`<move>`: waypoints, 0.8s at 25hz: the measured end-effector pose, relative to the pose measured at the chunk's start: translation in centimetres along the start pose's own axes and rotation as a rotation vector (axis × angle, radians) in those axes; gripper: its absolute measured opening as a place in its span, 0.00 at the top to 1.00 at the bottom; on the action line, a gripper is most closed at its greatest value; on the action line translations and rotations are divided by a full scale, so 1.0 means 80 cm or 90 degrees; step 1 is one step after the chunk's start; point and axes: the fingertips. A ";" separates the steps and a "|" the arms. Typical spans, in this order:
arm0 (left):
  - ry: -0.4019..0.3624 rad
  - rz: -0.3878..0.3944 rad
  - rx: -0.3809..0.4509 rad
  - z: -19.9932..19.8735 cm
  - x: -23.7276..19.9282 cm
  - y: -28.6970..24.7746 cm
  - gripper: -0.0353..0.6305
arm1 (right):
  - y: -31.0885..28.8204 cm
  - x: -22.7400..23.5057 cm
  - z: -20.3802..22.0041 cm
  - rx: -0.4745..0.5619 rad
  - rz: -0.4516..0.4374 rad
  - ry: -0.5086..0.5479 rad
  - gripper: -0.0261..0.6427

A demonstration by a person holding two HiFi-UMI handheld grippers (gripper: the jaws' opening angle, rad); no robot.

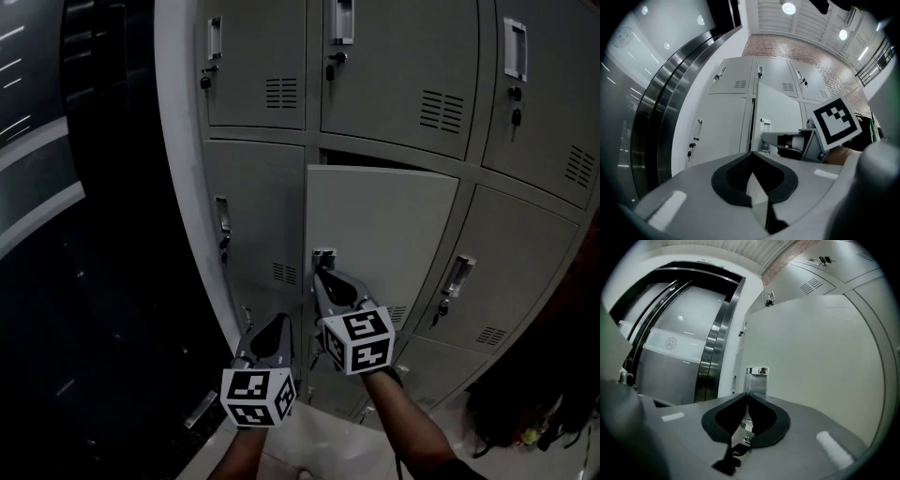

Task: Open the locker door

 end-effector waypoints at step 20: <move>-0.016 -0.007 -0.018 0.003 0.099 0.087 0.94 | 0.161 -0.042 -0.007 0.031 -0.036 0.026 0.94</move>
Point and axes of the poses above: the fingertips, and each gripper's own axes: y backward along the fingers, x to its right, z out of its underside, and after that the axes turned 8 degrees about -y, right-handed
